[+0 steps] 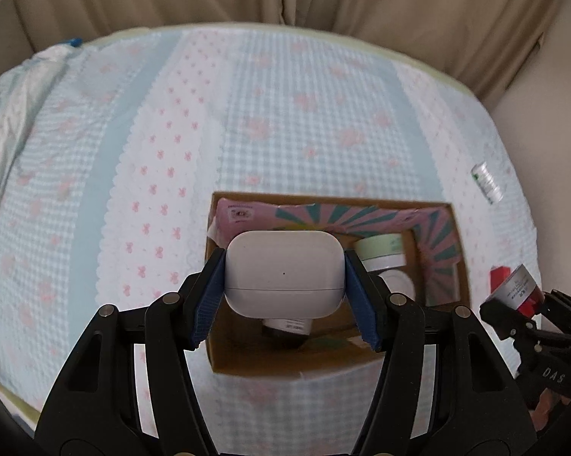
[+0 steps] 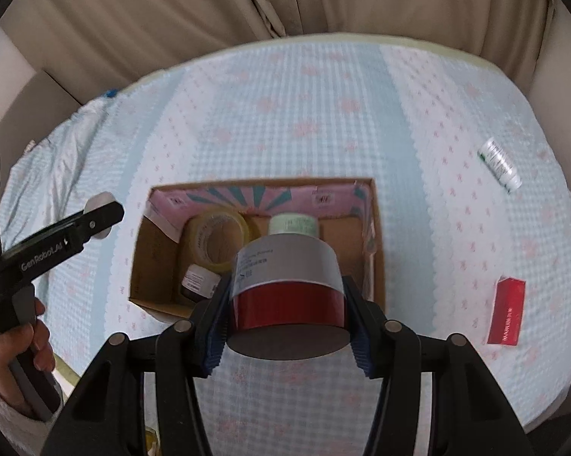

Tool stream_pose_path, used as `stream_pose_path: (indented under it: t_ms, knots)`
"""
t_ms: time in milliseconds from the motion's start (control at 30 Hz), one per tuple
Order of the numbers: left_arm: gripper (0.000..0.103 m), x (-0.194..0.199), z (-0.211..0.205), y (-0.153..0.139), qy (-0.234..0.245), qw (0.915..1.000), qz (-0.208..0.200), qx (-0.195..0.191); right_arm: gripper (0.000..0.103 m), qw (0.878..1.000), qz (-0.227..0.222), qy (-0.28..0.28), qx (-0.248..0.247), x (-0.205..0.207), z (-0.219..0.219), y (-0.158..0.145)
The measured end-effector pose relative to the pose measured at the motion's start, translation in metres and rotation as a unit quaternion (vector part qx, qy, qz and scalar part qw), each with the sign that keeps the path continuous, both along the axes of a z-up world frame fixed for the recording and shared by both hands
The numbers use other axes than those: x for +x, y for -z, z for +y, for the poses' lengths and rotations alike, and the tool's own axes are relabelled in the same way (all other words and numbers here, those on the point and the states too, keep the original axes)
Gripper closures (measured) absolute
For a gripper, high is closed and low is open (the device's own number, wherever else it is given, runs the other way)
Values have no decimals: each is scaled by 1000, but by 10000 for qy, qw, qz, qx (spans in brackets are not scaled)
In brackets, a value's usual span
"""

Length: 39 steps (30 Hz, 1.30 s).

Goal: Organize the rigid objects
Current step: 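Grasp the red-and-silver jar with the right tool while the left tool grasps the white earbud case, then lower both held items into the cardboard box and open both tools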

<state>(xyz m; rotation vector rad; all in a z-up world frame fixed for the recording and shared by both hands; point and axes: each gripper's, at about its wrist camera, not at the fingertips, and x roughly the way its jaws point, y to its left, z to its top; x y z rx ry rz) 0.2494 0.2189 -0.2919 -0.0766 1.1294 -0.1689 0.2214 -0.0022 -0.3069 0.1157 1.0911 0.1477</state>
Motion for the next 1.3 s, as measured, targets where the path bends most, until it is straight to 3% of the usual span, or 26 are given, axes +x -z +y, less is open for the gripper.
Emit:
stream_pose_path:
  t_ms: [400, 667, 800, 833, 867, 933, 1000, 1133, 1300]
  knots:
    - [46, 30, -23, 67, 346, 9978, 540, 187, 53, 9968, 708, 145, -348, 33, -7, 79]
    - [46, 46, -47, 98, 768, 9919, 904, 450, 53, 9927, 989, 93, -678, 45, -9, 102]
    - [46, 49, -49, 100, 822, 9910, 1019, 286, 52, 9913, 1055, 72, -779, 47, -9, 107]
    - [33, 49, -48, 101, 823, 9901, 1113, 226, 52, 9912, 1045, 76, -814, 48, -8, 108]
    - [0, 50, -49, 101, 809, 9898, 1144, 241, 51, 9913, 1022, 77, -823, 47, -8, 108]
    - [0, 48, -47, 97, 744, 9913, 1051, 273, 29, 9933, 897, 97, -721, 46, -10, 106]
    - [0, 47, -44, 96, 692, 9916, 1081, 154, 1, 9960, 741, -11, -493, 43, -8, 101]
    - [0, 41, -36, 91, 573, 9921, 1110, 100, 0, 9955, 644, -218, -656, 37, -1, 95]
    - [0, 33, -32, 80, 557, 9926, 1062, 201, 0, 9973, 526, -198, -478, 31, -2, 88]
